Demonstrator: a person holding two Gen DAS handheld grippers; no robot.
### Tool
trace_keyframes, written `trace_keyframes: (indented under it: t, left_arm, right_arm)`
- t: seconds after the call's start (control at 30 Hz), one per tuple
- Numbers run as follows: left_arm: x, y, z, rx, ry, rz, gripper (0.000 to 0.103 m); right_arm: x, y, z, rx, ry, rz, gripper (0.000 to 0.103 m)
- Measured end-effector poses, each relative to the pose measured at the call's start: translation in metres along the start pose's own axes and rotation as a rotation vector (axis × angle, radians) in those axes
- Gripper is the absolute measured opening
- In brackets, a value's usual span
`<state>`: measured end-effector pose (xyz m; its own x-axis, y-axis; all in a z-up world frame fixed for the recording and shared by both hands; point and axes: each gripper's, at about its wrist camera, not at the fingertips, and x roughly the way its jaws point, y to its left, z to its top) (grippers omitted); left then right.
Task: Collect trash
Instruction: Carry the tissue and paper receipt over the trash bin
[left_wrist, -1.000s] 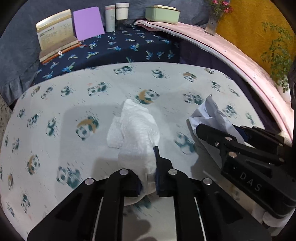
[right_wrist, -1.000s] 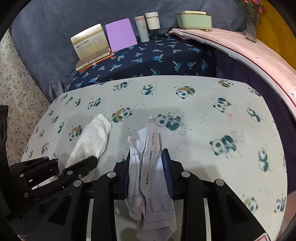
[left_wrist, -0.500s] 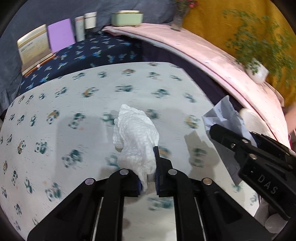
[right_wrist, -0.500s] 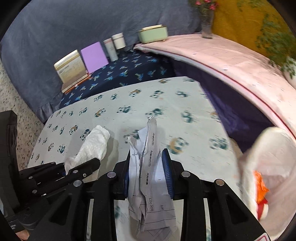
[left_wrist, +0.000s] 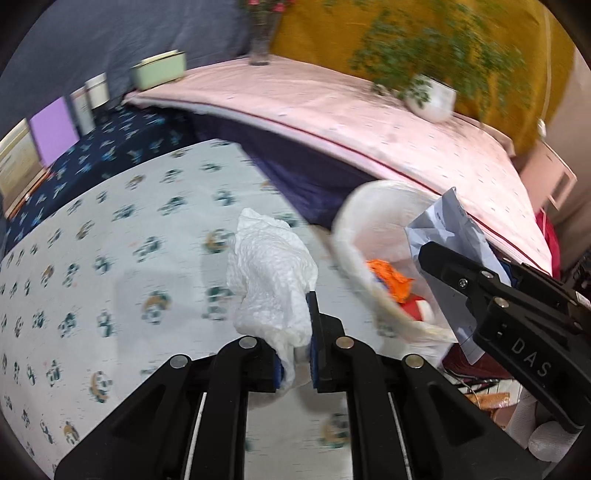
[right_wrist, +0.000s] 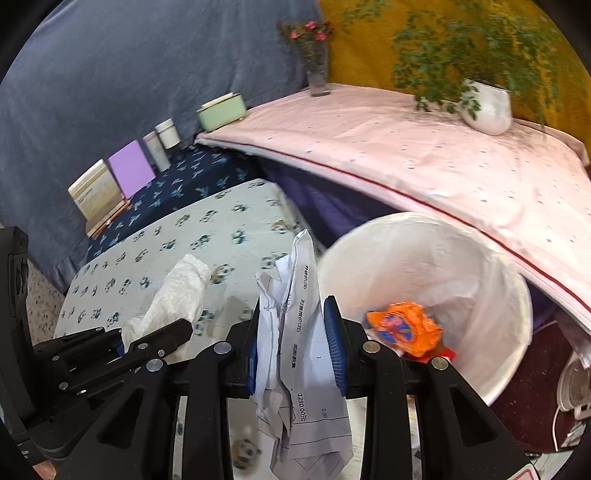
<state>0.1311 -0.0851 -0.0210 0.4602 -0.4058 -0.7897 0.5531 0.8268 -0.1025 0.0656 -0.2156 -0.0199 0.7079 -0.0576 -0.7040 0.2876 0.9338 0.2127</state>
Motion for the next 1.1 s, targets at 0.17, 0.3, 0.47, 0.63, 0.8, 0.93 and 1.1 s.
trace_keyframes:
  t: [0.17, 0.3, 0.47, 0.63, 0.8, 0.93, 1.1]
  left_arm:
    - [0.005, -0.036, 0.005, 0.060, 0.004, -0.028, 0.010]
    - [0.010, -0.058, 0.011, 0.093, 0.009, -0.048, 0.010]
    - [0.017, -0.081, 0.019, 0.126, 0.014, -0.065, 0.010]
    - [0.027, -0.096, 0.028, 0.152, 0.022, -0.075, 0.011]
    - [0.039, -0.108, 0.041, 0.167, 0.022, -0.108, 0.013]
    - [0.045, -0.117, 0.051, 0.182, -0.005, -0.111, 0.041]
    - [0.050, -0.112, 0.061, 0.160, -0.030, -0.090, 0.059]
  right_arm:
    - [-0.017, -0.035, -0.005, 0.043, -0.024, -0.034, 0.029]
    - [-0.026, -0.056, -0.006, 0.070, -0.036, -0.054, 0.029]
    - [-0.032, -0.078, -0.005, 0.103, -0.052, -0.072, 0.029]
    - [-0.033, -0.093, -0.006, 0.124, -0.060, -0.087, 0.029]
    - [-0.029, -0.108, -0.003, 0.144, -0.058, -0.104, 0.029]
    - [-0.024, -0.118, 0.001, 0.160, -0.053, -0.115, 0.030]
    - [-0.014, -0.124, 0.009, 0.167, -0.047, -0.119, 0.030]
